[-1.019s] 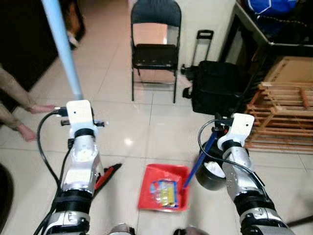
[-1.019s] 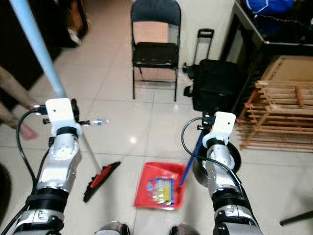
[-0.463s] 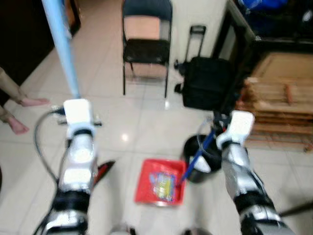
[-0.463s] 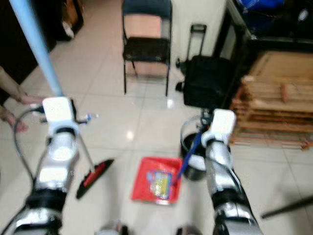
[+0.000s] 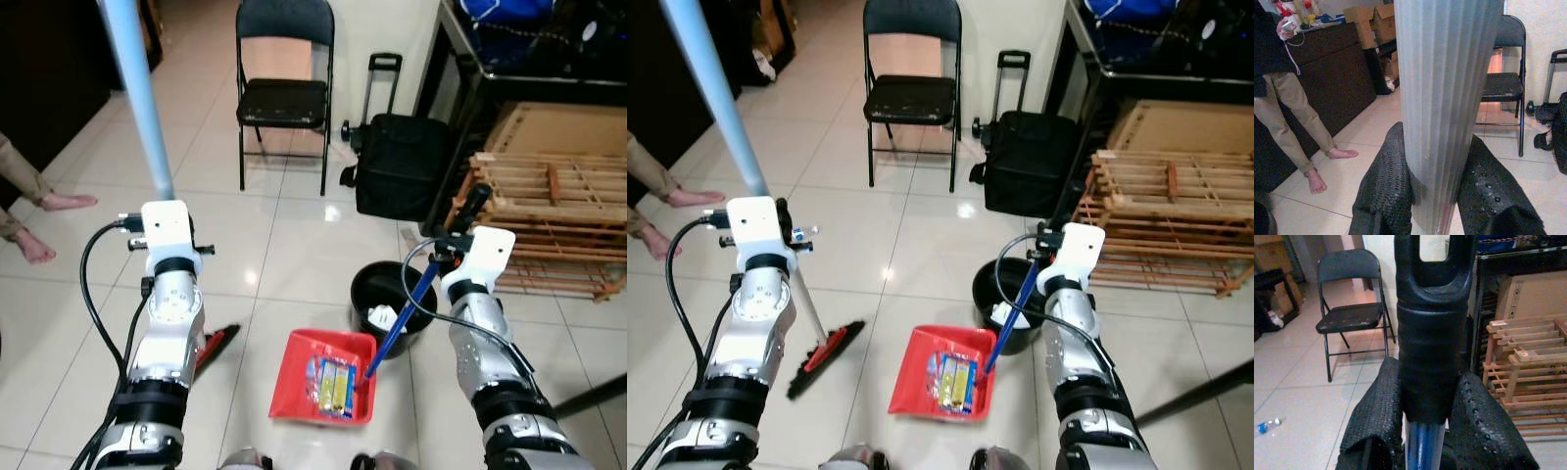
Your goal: Sweep floor
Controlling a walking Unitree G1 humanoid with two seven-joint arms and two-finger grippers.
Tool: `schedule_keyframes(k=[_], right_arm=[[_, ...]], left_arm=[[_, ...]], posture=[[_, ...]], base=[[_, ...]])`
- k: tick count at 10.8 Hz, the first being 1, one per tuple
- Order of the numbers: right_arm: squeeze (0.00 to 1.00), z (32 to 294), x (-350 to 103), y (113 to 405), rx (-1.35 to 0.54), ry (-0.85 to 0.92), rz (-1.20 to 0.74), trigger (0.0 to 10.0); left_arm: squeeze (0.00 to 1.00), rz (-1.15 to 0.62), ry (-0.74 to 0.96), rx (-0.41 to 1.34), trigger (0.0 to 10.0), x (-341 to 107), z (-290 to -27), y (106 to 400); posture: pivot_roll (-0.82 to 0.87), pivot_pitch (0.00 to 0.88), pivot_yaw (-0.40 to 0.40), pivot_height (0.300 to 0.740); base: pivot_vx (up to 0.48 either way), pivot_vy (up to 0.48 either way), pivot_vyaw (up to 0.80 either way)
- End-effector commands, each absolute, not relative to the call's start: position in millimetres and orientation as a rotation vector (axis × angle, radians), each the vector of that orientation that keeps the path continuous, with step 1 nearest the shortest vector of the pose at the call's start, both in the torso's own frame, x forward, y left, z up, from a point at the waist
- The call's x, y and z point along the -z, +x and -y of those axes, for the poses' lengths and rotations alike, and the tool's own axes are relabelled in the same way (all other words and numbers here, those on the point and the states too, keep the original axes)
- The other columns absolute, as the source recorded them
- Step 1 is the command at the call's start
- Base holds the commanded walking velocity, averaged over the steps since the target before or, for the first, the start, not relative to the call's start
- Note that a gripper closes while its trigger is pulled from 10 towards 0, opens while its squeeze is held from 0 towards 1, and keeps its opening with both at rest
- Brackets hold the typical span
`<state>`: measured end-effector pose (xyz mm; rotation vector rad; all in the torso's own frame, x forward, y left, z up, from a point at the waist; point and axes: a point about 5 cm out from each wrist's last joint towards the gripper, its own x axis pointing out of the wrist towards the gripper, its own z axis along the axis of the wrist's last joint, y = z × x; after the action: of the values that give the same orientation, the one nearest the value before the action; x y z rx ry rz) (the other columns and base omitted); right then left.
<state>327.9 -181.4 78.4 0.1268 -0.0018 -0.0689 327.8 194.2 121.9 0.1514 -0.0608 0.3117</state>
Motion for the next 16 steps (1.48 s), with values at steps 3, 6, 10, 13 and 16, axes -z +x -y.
schedule_keyframes(k=[3, 6, 10, 13, 16], right_arm=[[0.00, 177.9, -84.9, 331.3, 0.057, 0.137, 0.030, 10.0], [0.00, 177.6, -85.1, 331.3, 0.056, 0.139, 0.031, 10.0], [0.00, 177.5, -84.8, 331.0, 0.056, 0.140, 0.032, 10.0], [0.00, 177.0, -84.8, 330.9, 0.058, 0.141, 0.034, 10.0], [0.00, 177.3, -84.6, 330.7, 0.060, 0.144, 0.034, 10.0]], left_arm=[[0.00, 0.086, 0.157, -0.319, 10.0, -128.7, -196.9, 329.9], [0.00, 0.089, 0.158, -0.317, 10.0, -129.3, -196.6, 330.4], [0.00, 0.096, 0.153, -0.315, 10.0, -130.5, -195.8, 330.2], [0.00, 0.098, 0.152, -0.311, 10.0, -131.1, -195.8, 330.4], [0.00, 0.099, 0.153, -0.307, 10.0, -131.8, -195.2, 331.2]], posture=[[0.00, 0.070, 0.027, 0.740], [0.00, 0.070, 0.028, 0.740], [0.00, 0.070, 0.029, 0.740], [0.00, 0.070, 0.031, 0.740], [0.00, 0.070, 0.034, 0.740]], base=[[0.000, -0.299, 0.00], [0.000, -0.298, 0.00], [0.000, -0.071, 0.00], [0.000, 0.000, 0.00], [0.000, 0.000, 0.00]])
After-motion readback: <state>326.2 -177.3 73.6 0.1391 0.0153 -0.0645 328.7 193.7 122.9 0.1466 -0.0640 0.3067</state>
